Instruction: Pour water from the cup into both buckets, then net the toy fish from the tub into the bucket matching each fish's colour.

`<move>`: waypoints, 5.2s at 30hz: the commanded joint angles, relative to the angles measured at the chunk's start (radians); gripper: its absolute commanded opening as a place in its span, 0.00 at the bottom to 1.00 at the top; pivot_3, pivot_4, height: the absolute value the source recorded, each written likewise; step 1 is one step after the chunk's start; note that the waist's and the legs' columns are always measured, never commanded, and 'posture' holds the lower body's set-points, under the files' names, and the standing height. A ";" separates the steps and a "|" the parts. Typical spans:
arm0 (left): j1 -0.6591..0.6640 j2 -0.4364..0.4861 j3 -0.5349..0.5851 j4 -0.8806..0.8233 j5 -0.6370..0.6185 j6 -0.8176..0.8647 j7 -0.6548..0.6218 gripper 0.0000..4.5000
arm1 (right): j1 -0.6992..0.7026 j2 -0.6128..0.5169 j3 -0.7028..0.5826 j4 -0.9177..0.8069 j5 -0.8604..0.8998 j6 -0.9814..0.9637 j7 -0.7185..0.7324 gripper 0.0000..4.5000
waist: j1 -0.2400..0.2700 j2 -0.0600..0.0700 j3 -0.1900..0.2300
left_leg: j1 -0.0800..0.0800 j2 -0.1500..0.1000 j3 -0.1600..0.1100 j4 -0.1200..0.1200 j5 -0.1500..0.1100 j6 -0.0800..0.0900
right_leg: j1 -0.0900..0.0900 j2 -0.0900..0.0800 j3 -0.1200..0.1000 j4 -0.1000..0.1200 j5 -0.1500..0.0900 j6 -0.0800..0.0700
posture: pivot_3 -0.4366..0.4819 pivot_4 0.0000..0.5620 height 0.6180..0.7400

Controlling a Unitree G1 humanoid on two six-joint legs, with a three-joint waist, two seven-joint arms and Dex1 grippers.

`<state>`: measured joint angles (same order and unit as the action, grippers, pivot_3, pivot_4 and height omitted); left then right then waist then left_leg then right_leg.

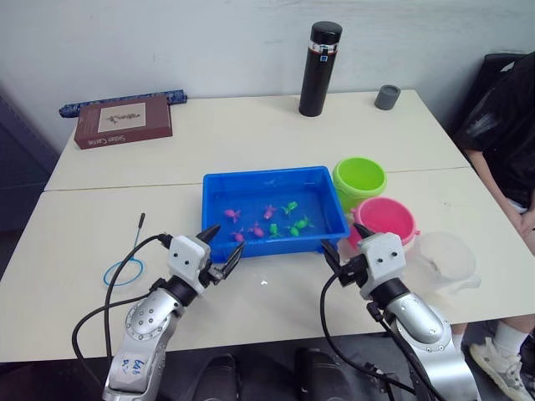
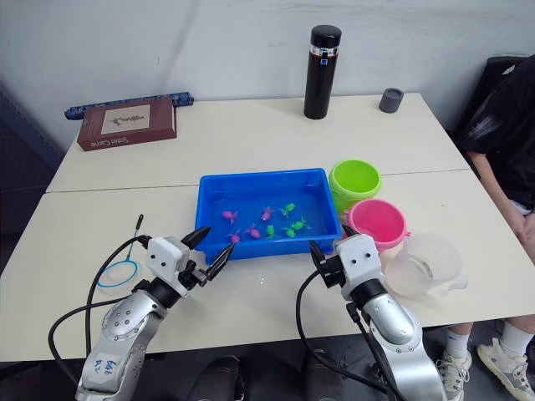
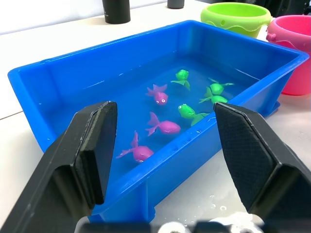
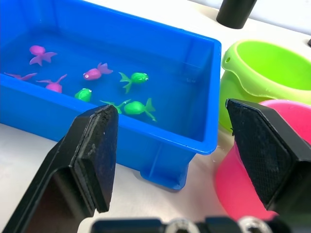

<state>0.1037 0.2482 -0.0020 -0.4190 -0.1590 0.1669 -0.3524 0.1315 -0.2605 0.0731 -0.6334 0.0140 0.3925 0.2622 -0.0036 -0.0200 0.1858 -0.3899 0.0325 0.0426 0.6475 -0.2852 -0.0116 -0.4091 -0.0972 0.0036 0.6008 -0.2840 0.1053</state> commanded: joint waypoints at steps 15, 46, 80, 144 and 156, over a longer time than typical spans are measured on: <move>-0.232 -0.019 -0.075 0.169 -0.045 -0.042 -0.129 0.77 | 0.073 -0.023 -0.405 -0.337 -0.030 0.183 -0.084 0.84 | 0.006 0.000 0.000 | -0.001 -0.001 0.001 0.000 0.000 0.000 | 0.000 0.001 -0.002 0.001 0.006 0.011 | 0.48 0.27 1.00; -0.384 0.058 -0.155 0.253 -0.182 0.015 -0.497 0.77 | 0.600 0.343 -0.426 -0.387 0.048 -0.095 -0.302 0.84 | 0.001 0.000 -0.001 | 0.000 0.006 0.002 0.000 0.000 0.000 | 0.000 -0.002 0.002 -0.002 -0.002 -0.003 | 0.48 0.27 1.00; -0.311 0.064 -0.121 0.187 -0.166 0.010 -0.395 0.77 | 0.323 0.324 -0.573 -0.023 0.364 -0.035 -0.382 0.84 | -0.001 0.001 -0.001 | -0.001 0.007 0.001 -0.003 0.000 -0.001 | -0.001 0.000 0.001 -0.004 -0.002 -0.004 | 0.48 0.27 1.00; -0.298 0.062 -0.129 0.155 -0.157 0.018 -0.335 0.77 | 0.154 0.171 -0.662 0.175 0.409 -0.039 -0.371 0.84 | 0.000 0.000 -0.001 | 0.001 0.001 0.003 0.000 -0.003 0.000 | 0.000 0.001 0.002 0.001 0.003 0.005 | 0.48 0.27 1.00; -0.298 0.063 -0.126 0.156 -0.157 0.015 -0.326 0.77 | 0.129 0.156 -0.662 0.214 0.402 -0.052 -0.362 0.84 | 0.000 0.000 -0.001 | 0.001 0.001 0.003 0.000 -0.003 0.000 | 0.000 0.001 0.002 0.001 0.003 0.006 | 0.48 0.27 1.00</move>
<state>-0.1925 0.3097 -0.1356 -0.2252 -0.3118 0.1935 -0.6797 0.2604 -0.0870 -0.5567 -0.4124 0.4116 0.3701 -0.1018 -0.0040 -0.0196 0.1845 -0.3890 0.0332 0.0453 0.6473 -0.2879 -0.0113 -0.4095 -0.0958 0.0058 0.6021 -0.2811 0.1110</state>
